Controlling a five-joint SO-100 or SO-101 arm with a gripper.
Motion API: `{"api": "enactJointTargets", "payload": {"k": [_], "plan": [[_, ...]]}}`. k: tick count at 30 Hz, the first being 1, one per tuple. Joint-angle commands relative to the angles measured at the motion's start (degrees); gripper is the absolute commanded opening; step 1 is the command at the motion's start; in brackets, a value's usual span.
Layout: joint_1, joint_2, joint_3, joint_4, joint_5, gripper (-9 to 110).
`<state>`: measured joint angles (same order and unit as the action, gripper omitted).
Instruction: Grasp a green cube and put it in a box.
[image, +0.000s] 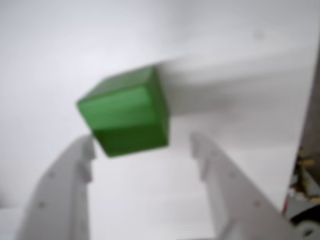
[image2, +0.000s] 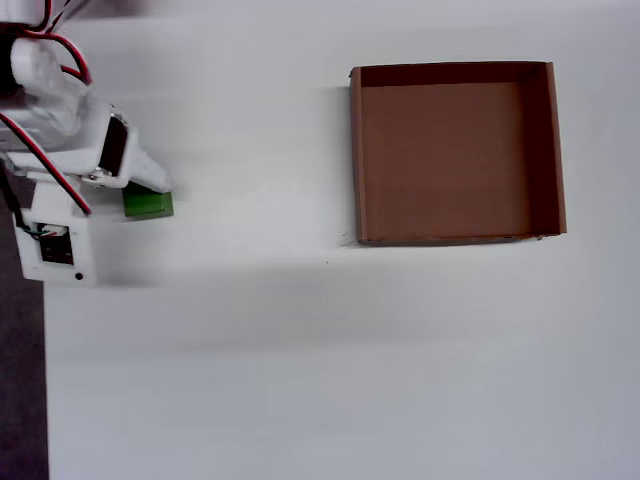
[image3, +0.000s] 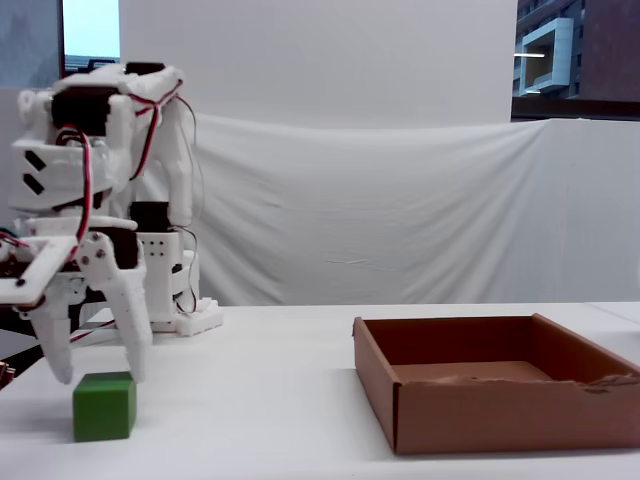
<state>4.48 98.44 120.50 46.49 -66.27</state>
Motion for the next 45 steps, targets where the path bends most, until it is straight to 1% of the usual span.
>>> {"api": "enactJointTargets", "payload": {"k": [1, 16, 27, 34, 40, 45], "plan": [[-0.97, -0.88, -4.66, 0.97, -1.05, 26], [-3.69, -8.44, -8.35, 0.7, -0.53, 26], [-4.39, -7.56, -7.21, 0.53, -0.26, 19], [-4.57, -6.06, -6.59, 0.35, -0.09, 17], [-5.45, -2.9, -6.59, 3.43, 1.23, 16], [-8.09, 2.55, -7.29, 9.14, 4.13, 15]]}}
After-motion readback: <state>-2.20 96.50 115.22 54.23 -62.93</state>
